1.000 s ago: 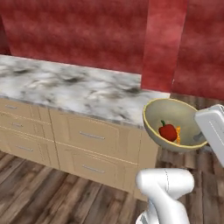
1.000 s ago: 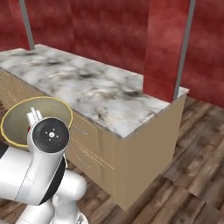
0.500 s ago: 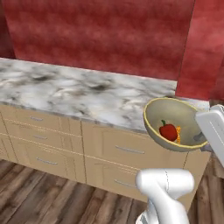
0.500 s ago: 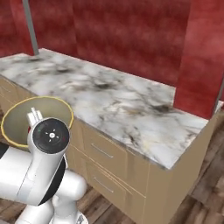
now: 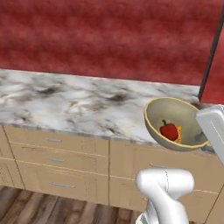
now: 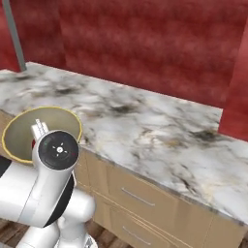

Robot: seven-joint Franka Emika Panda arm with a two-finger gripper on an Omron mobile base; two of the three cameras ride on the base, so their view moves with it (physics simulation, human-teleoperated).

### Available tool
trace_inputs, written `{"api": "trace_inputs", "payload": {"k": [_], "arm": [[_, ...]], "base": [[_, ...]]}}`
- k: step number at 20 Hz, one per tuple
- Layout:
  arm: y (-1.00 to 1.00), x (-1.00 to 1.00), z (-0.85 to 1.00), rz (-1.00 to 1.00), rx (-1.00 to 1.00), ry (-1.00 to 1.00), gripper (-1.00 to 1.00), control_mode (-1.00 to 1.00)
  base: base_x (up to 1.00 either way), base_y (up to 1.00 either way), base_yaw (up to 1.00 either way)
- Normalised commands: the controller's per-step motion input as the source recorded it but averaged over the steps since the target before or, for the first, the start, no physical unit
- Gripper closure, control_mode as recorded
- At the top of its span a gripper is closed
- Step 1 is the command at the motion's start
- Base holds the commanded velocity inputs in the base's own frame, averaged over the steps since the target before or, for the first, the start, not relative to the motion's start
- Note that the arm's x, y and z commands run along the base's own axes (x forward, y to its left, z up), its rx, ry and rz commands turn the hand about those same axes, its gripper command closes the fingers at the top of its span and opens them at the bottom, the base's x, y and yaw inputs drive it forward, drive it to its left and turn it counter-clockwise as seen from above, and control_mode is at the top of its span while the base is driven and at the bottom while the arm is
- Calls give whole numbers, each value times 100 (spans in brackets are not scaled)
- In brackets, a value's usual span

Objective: The microwave is finished heating the shrimp and bell pepper. Take the bowl containing the food and place it on the dining counter.

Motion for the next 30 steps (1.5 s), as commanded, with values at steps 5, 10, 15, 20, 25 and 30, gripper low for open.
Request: {"api": "trace_inputs", "payload": {"k": [5,10,15,20,25,30], "arm": [[0,0,0,0,0,0,100,100],[0,0,0,0,0,0,100,100],[-6,100,-7,-3,0,20,100,-100],[-25,100,-29,0,4,43,100,-100],[-13,100,-49,0,1,29,100,-100],[0,100,-71,-4,-8,4,100,-100]], "base": [[100,71,-38],[100,19,-22],[0,0,0],[0,0,0],[0,0,0],[0,0,0]]}}
